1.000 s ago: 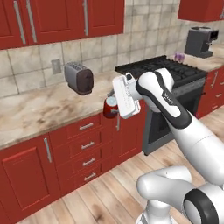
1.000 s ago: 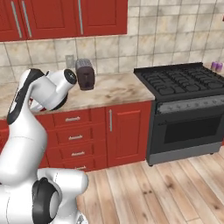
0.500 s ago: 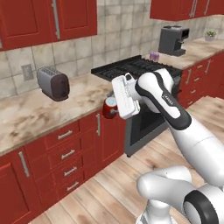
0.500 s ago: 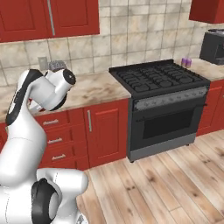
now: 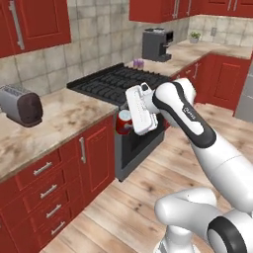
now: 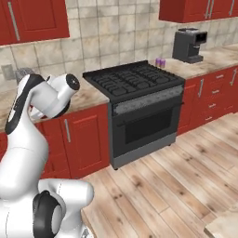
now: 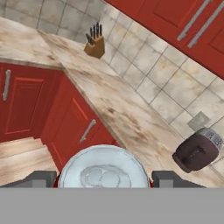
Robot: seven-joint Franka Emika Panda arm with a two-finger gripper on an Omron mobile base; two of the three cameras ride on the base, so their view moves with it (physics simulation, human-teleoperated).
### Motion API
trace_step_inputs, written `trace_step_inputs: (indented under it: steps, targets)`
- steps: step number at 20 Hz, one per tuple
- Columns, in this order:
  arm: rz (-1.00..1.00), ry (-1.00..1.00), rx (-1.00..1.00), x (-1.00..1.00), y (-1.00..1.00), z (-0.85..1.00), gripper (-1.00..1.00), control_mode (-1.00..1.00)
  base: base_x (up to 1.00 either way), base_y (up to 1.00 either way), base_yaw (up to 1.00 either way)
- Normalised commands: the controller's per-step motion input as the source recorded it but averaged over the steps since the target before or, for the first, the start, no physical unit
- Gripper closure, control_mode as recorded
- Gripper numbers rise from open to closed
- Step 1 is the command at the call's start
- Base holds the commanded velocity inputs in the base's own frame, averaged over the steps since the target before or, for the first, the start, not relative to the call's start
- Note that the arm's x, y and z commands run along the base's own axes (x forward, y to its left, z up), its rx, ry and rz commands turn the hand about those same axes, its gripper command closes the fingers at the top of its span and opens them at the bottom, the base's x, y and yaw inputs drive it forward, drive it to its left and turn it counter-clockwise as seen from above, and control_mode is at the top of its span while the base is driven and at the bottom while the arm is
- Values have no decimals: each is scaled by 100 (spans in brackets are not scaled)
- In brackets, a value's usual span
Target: Four empty soda cans are scattered around the kitchen. Gather all the cans and cluster them next to the stove for recycling.
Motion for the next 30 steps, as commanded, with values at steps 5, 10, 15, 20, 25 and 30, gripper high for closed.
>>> trace_step_inputs:
  steps: [5,10,15,20,25,30]
  targets:
    - [0,0,0,0,0,0,100,100,68,-20,-23]
    - [0,0,0,0,0,0,100,100,89,-28,-14]
    - [0,0,0,0,0,0,100,100,75,-22,-14]
    - [0,0,0,0,0,0,100,100,50,-5,-27]
    - [0,0,0,0,0,0,100,100,30,5,-40]
    - [0,0,0,0,0,0,100,100,12,16,-48]
